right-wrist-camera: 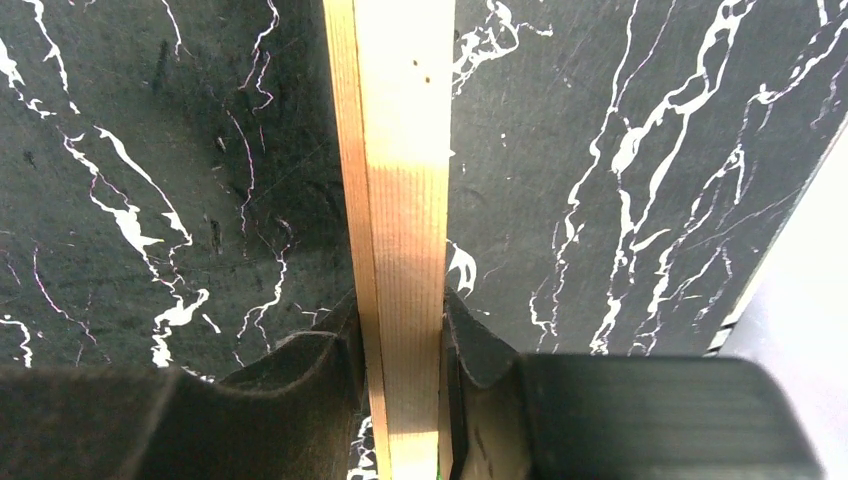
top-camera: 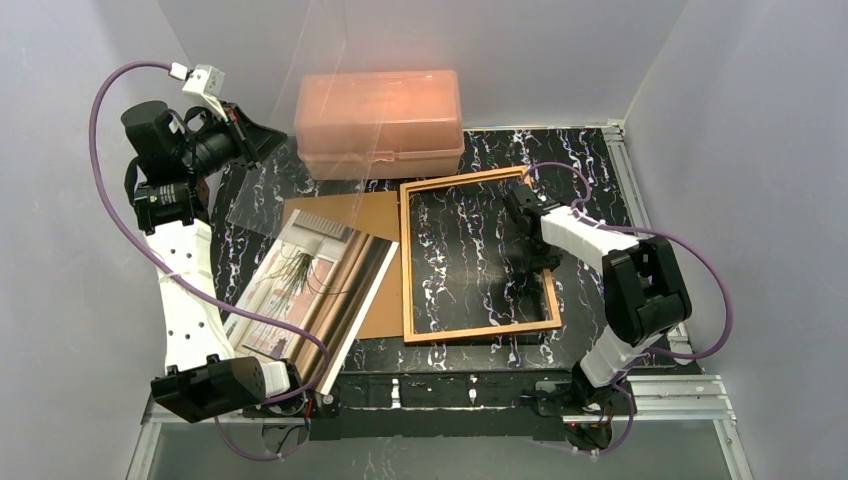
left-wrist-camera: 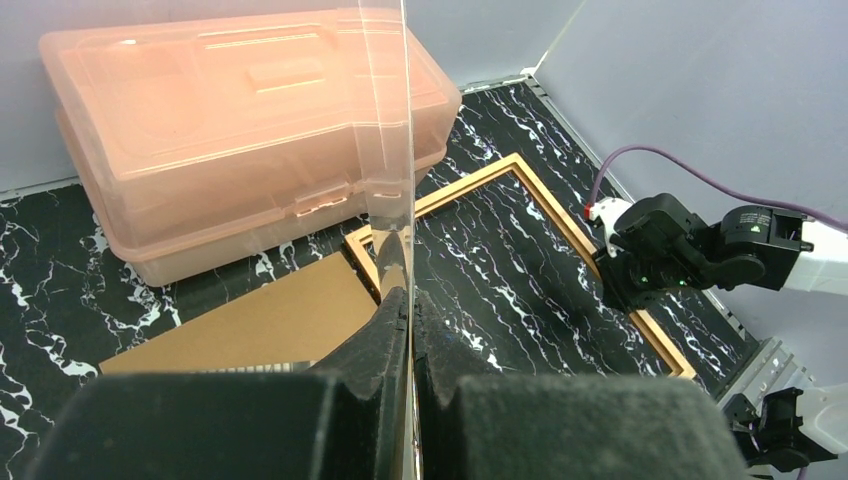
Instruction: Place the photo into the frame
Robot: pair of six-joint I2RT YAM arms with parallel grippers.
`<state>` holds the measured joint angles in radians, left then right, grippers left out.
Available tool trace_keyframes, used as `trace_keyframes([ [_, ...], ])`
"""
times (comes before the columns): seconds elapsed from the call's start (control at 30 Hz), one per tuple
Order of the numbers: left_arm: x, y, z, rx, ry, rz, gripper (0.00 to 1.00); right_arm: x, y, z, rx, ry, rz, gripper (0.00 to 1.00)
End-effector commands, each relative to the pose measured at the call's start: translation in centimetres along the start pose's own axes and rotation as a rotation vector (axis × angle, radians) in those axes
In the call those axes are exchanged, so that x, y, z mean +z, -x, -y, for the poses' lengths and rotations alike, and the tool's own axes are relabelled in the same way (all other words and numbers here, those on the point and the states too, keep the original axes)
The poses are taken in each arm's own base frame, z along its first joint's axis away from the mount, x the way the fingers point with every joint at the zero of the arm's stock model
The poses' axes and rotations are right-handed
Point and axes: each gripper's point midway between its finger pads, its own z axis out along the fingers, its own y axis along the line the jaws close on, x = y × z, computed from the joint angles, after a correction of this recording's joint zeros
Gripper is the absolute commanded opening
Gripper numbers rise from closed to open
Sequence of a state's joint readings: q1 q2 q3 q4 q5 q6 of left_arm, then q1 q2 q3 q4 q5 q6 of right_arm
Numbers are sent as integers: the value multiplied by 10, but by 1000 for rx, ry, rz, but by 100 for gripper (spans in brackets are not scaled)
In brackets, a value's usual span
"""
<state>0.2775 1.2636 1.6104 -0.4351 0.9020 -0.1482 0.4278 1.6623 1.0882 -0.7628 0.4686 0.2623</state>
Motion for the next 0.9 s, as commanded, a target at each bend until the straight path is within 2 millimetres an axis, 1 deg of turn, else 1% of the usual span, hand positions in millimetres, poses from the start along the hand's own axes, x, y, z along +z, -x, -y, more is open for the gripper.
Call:
trace_keyframes([
  [0.0,-10,19,20,67,-26,42,0,12,2,5,92,-81,29,27],
  [0.1,-11,18,21,60,-30,41,0,15,1,-3,85,-51,32,29],
  [0.17,-11,17,23,49,-38,39,0,18,-4,-9,69,-29,19,35],
  [0.23,-10,17,24,34,-45,37,0,21,-8,-16,38,-16,12,39],
  [0.33,-8,14,24,10,-55,31,0,21,-10,-19,13,-28,19,49],
  [0.47,-6,9,24,-23,-74,21,0,20,-8,-20,20,-22,25,57],
  [0.57,-3,6,29,-47,-104,9,0,10,2,-22,45,0,47,62],
  [0.63,0,4,34,-58,-128,-1,0,-6,18,-28,81,64,95,71],
  [0.7,3,3,42,-56,-153,-10,0,-36,44,-45,127,207,183,80],
  [0.73,5,2,48,-53,-169,-14,0,-56,61,-55,155,305,255,85],
  [0.77,6,3,52,-48,-181,-16,0,-79,77,-69,170,431,325,92],
  [0.8,7,3,58,-41,-194,-16,0,-105,91,-84,172,567,394,96],
  [0.83,7,5,63,-36,-204,-14,0,-131,104,-97,167,700,465,98],
  [0.87,6,6,67,-34,-212,-13,0,-157,112,-109,158,825,519,99],
])
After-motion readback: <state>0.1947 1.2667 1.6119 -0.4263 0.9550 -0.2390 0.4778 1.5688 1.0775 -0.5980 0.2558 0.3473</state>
